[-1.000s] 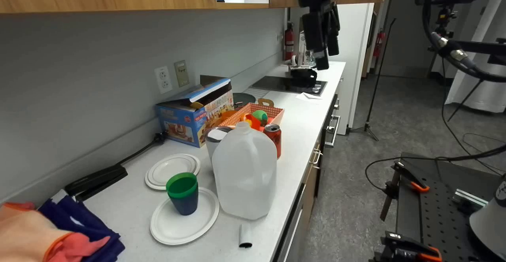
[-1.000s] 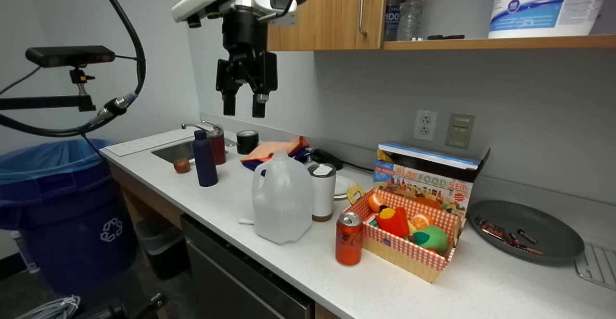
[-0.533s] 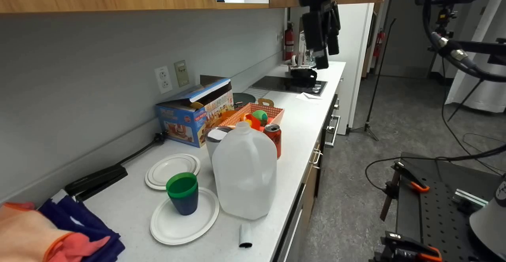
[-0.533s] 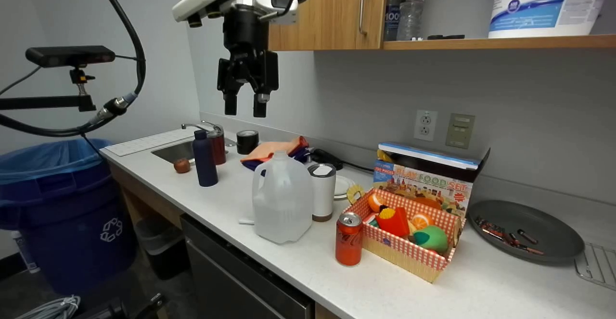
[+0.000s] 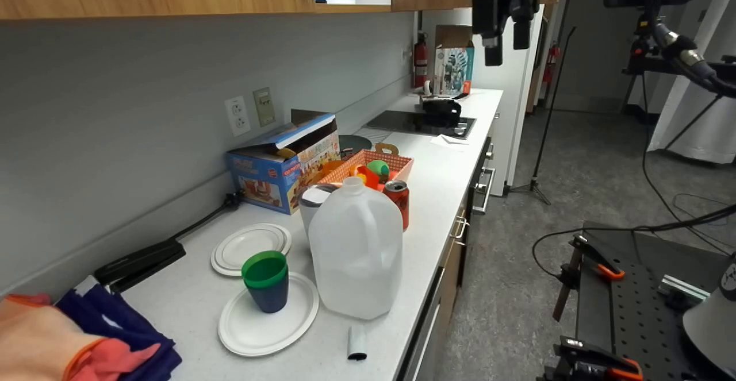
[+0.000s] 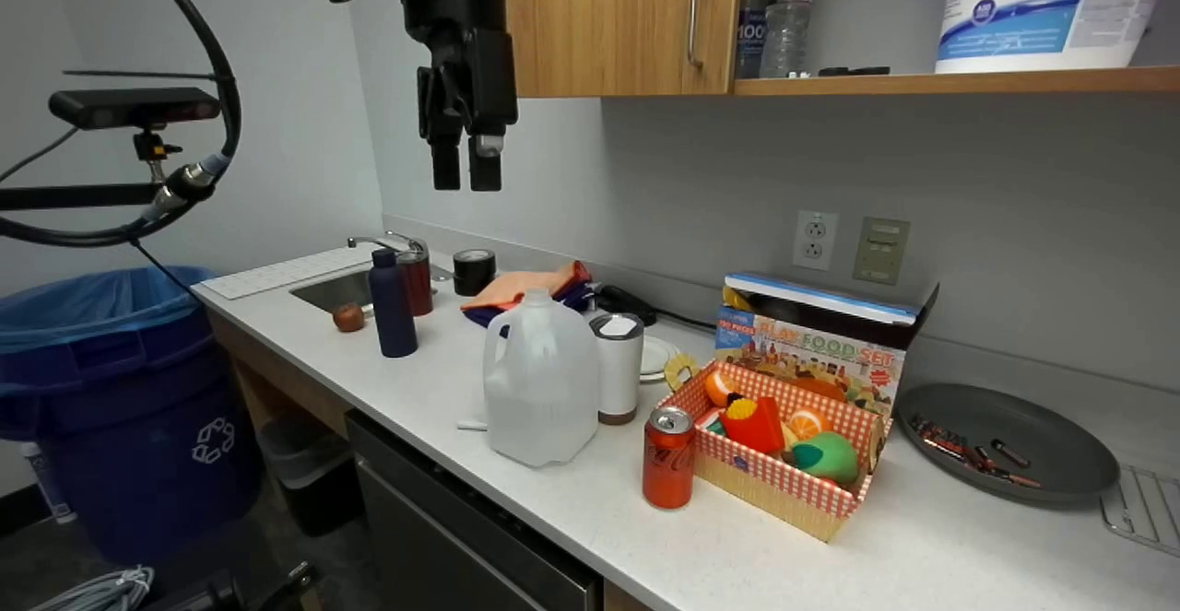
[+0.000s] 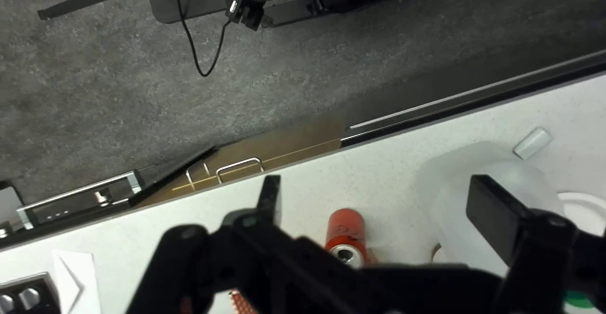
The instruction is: Close the top right cabinet door
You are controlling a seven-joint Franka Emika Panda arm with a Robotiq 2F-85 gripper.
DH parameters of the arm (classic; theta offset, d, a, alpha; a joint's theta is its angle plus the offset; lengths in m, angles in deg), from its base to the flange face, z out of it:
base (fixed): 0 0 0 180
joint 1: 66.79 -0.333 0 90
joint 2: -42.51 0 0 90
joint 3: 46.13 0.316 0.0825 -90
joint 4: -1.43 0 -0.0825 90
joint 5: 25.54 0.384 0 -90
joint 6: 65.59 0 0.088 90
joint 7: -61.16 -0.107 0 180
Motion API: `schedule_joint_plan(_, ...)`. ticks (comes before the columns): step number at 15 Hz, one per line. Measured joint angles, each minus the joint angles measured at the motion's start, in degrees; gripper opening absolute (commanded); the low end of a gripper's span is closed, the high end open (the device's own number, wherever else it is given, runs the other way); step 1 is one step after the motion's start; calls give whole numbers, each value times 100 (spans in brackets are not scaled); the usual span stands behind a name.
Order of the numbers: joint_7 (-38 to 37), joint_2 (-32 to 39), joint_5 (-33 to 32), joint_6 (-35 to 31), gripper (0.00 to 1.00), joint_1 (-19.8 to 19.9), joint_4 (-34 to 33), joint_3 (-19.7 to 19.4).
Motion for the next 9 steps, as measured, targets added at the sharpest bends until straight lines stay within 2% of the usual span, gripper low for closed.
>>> schedule_joint_plan(4,-465,-735,-301,-110,100,380,315,-191)
schedule_joint_plan(9,-982,-1268,-578,-647,100,961,511,-355)
